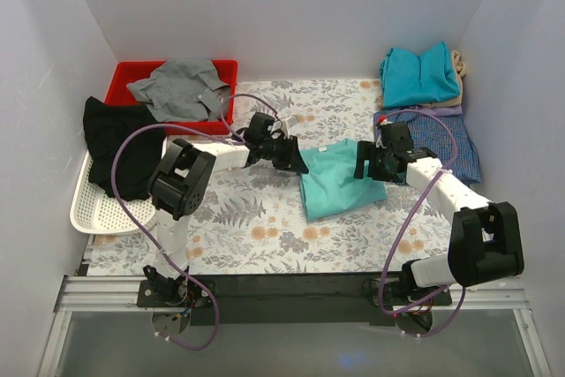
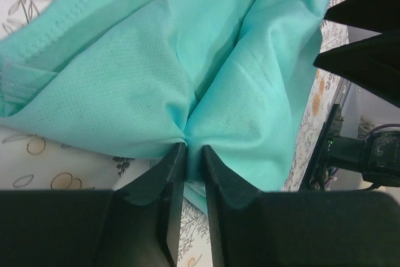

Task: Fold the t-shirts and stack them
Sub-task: Fold the tshirt

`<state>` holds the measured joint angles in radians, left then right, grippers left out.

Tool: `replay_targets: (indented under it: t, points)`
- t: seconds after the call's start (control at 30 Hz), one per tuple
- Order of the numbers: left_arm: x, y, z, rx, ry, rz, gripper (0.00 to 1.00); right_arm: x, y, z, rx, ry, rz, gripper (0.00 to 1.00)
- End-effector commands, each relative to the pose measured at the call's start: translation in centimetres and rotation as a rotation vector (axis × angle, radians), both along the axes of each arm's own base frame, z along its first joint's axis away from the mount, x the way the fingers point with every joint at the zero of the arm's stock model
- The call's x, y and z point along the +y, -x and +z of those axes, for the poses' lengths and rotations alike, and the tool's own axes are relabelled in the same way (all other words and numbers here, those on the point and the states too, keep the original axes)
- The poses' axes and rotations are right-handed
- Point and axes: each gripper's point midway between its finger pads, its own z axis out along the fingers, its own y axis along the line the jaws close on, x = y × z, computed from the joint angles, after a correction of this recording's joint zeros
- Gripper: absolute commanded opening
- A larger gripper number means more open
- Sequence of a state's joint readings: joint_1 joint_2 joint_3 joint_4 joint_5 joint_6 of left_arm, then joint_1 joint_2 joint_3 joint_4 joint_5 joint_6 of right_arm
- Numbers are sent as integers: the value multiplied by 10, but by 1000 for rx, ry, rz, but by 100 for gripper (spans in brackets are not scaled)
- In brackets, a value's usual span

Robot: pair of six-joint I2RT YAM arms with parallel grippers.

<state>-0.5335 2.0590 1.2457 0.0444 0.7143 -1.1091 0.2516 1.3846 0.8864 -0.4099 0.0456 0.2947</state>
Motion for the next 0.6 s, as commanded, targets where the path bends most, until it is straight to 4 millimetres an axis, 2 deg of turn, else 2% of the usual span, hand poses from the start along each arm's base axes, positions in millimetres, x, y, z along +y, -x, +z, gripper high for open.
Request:
replay_targets:
  t: [0.0, 0.03, 0.1, 0.13, 0.27, 0.3, 0.33, 0.37, 0.4, 0.5, 0.57]
  points:
    - [-11, -14, 38, -88, 53, -24, 15, -2, 5, -4, 8, -10, -21, 90]
    - [-11, -14, 45, -96, 56, -30, 9, -3, 6, -5, 12, -8, -23, 90]
    - [-14, -16, 53, -113, 66, -40, 4, -8, 10, -9, 22, 8, -44, 90]
    - [-16, -21, 61, -136, 75, -45, 3, -8, 11, -10, 26, 11, -47, 90]
    - [-18, -22, 70, -128, 69, -59, 5, -11, 13, -11, 29, 23, -60, 89]
    - [-18, -22, 72, -133, 70, -61, 7, -12, 13, -11, 27, 23, -62, 89]
    - [-18, -23, 73, -131, 66, -59, 13, -13, 13, -11, 26, 26, -60, 90]
    - [-18, -22, 71, -126, 63, -61, 28, -12, 13, -10, 24, 23, -59, 90]
    - [-18, -21, 69, -117, 63, -64, 35, -12, 12, -10, 23, 22, -57, 90]
    - [-15, -16, 56, -89, 44, -67, 47, -11, 12, -11, 29, 22, -48, 90]
    - [-12, -13, 48, -73, 32, -67, 49, -10, 13, -13, 34, 21, -46, 90]
